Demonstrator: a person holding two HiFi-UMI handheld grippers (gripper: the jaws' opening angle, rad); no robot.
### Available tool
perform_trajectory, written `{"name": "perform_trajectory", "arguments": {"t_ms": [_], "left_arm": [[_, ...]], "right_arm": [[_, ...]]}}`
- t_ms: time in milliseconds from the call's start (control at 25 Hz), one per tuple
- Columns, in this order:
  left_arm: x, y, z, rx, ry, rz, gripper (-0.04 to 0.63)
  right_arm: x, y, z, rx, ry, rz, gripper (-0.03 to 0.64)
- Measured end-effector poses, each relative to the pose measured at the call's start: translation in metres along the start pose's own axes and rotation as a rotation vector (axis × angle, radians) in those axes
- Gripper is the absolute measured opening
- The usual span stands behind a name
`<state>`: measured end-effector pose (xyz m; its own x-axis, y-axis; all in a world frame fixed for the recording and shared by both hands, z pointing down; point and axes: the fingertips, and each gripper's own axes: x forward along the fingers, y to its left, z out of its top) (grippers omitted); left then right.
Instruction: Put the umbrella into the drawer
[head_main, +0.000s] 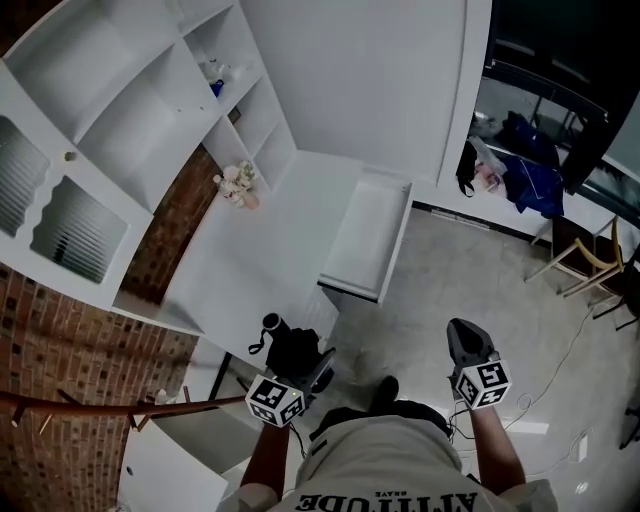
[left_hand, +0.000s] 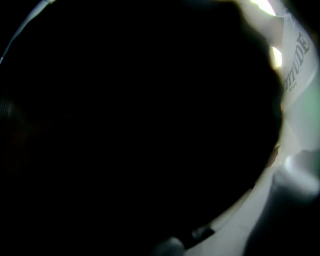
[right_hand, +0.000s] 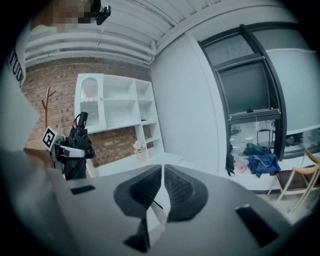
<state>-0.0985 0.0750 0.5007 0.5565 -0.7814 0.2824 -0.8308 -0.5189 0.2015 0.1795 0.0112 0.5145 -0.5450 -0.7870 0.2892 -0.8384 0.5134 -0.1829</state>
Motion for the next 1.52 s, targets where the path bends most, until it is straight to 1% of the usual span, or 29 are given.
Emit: {"name": "perform_trajectory", "arguments": {"t_ms": [240, 560, 760, 1040, 1240, 1360, 1520], "left_arm": [[0.031, -0.005, 0.003, -0.022, 0.000, 0.011, 0.255], [0.049, -0.003, 0.012, -0.040, -0.012, 0.020, 0.253], [0.058, 0.001, 0.014, -0.042, -0.009, 0.019, 0.253], [0.080, 0.021, 0.019, -0.042, -0.007, -0.007, 0.253], [0.103, 0.049, 0.027, -0.045, 0.006, -0.035, 0.253], [0.119, 0.068, 0.033, -0.038, 0.024, -0.059, 0.253], [0.142, 0.091, 0.030, -0.038, 0.064, -0.098, 0.253]], "right_arm": [[0.009, -0.034, 0.000, 0.013, 0.002, 0.008, 0.035], [0.020, -0.047, 0.010, 0.020, -0.007, 0.021, 0.035], [0.023, -0.053, 0.011, 0.025, -0.009, 0.012, 0.035], [0.042, -0.060, 0.013, 0.023, 0.007, -0.011, 0.035], [0.067, -0.063, 0.018, 0.025, 0.020, -0.037, 0.035], [0.084, -0.064, 0.021, 0.028, 0.035, -0.056, 0.035], [0.107, -0.063, 0.018, 0.037, 0.062, -0.079, 0.035]]}}
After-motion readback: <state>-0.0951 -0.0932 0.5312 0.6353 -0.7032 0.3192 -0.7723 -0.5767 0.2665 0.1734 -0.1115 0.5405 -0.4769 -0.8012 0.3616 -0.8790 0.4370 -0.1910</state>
